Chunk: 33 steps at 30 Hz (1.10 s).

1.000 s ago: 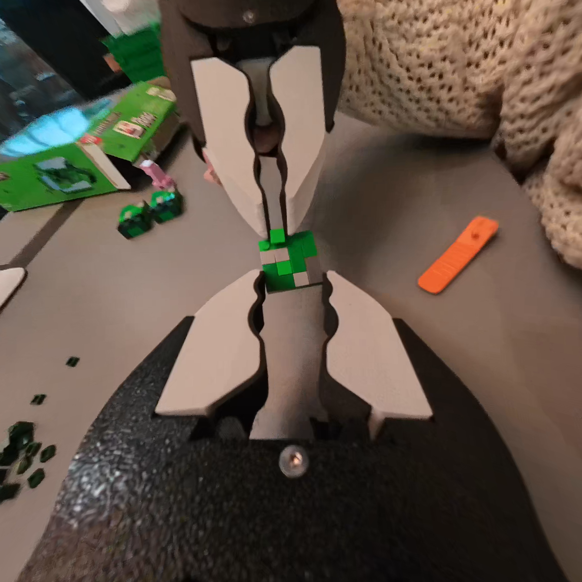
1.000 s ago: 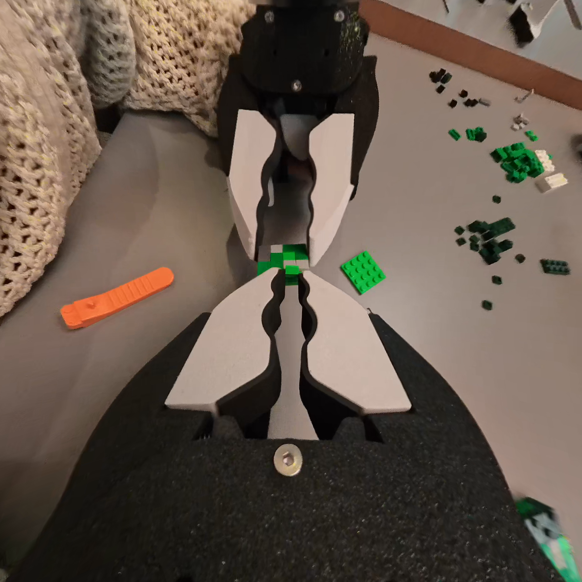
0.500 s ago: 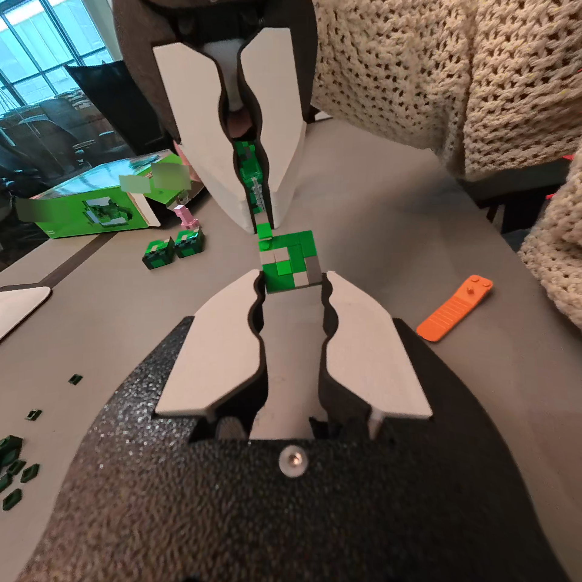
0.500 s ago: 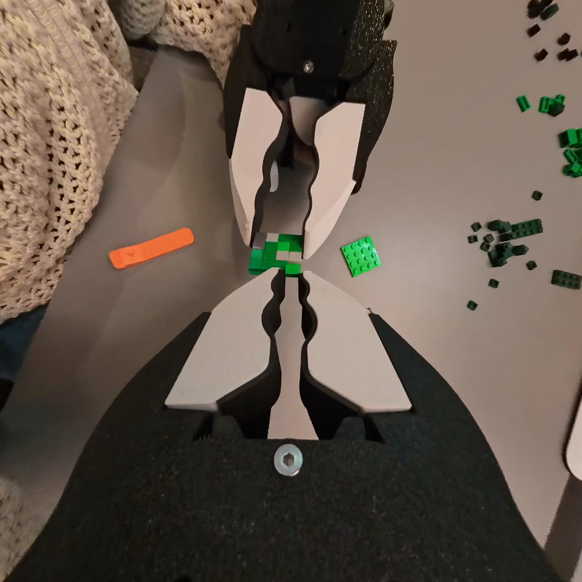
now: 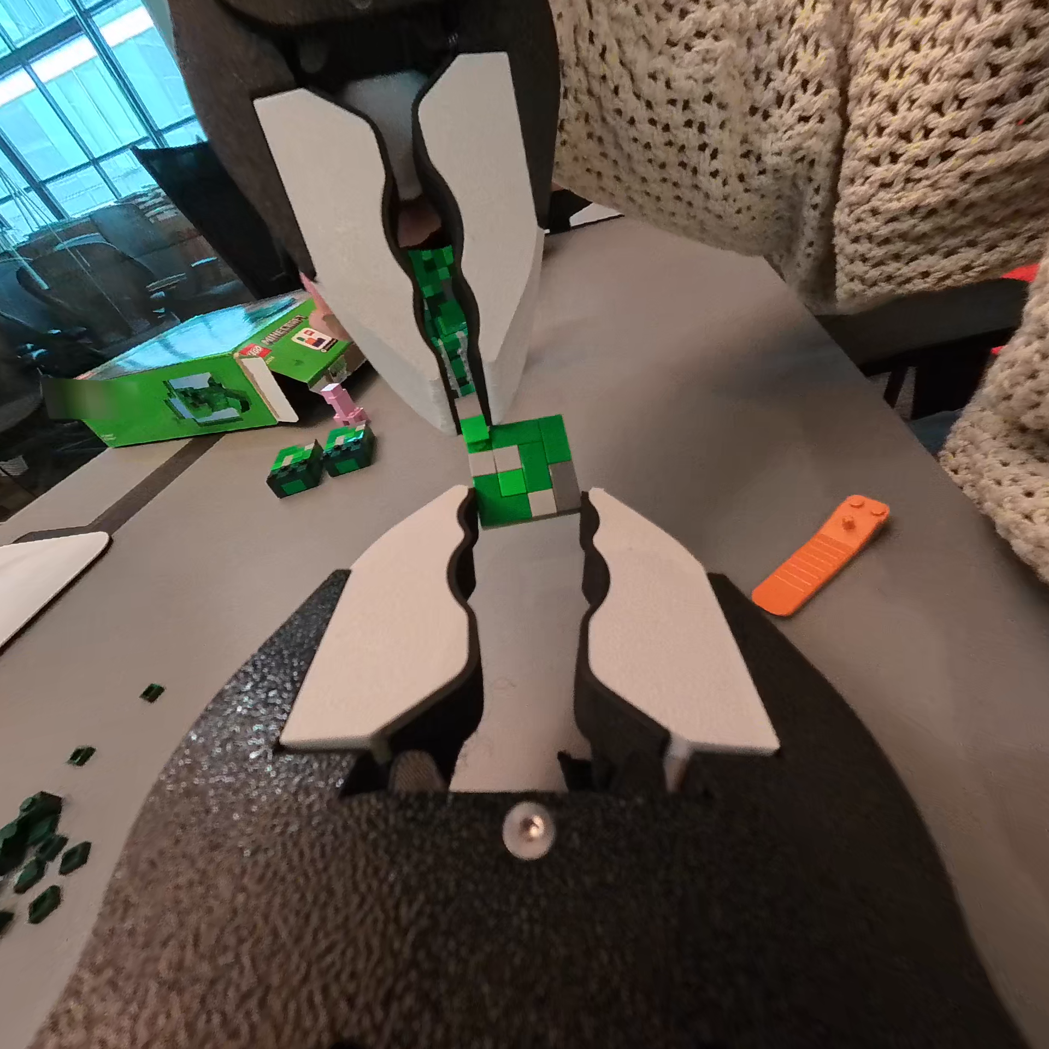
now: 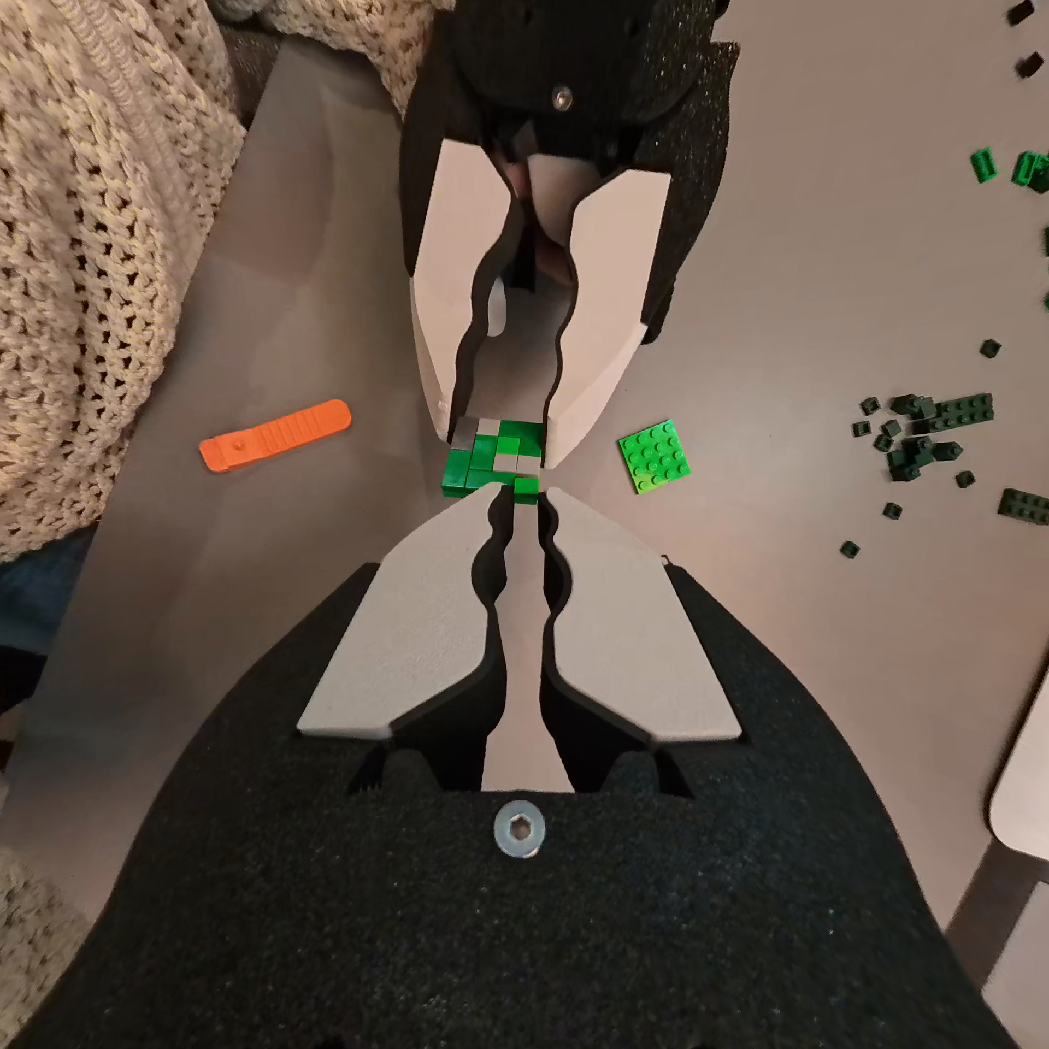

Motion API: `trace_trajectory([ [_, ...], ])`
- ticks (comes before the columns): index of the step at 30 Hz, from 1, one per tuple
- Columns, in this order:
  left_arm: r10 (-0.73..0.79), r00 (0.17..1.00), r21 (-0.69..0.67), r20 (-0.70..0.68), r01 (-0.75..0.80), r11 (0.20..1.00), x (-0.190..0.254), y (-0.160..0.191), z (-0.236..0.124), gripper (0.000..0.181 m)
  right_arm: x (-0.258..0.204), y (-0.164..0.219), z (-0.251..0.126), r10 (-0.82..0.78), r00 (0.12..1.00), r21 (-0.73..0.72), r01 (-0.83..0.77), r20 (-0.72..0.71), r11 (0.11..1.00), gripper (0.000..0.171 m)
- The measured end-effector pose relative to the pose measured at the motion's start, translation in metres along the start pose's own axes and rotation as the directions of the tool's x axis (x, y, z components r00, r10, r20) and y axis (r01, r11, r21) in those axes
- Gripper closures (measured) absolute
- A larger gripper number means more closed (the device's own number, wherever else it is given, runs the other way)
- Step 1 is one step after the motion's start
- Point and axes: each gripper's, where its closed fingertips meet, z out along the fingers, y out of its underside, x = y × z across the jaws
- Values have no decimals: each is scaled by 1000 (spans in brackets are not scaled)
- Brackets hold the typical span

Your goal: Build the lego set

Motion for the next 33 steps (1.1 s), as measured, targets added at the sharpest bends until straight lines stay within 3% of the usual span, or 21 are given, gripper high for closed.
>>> trace_trajectory([
  [33,26,1000,-23,-9,-27,999,3,2,1,146,-5,2,3,42,995,-78,-35,88,996,161],
])
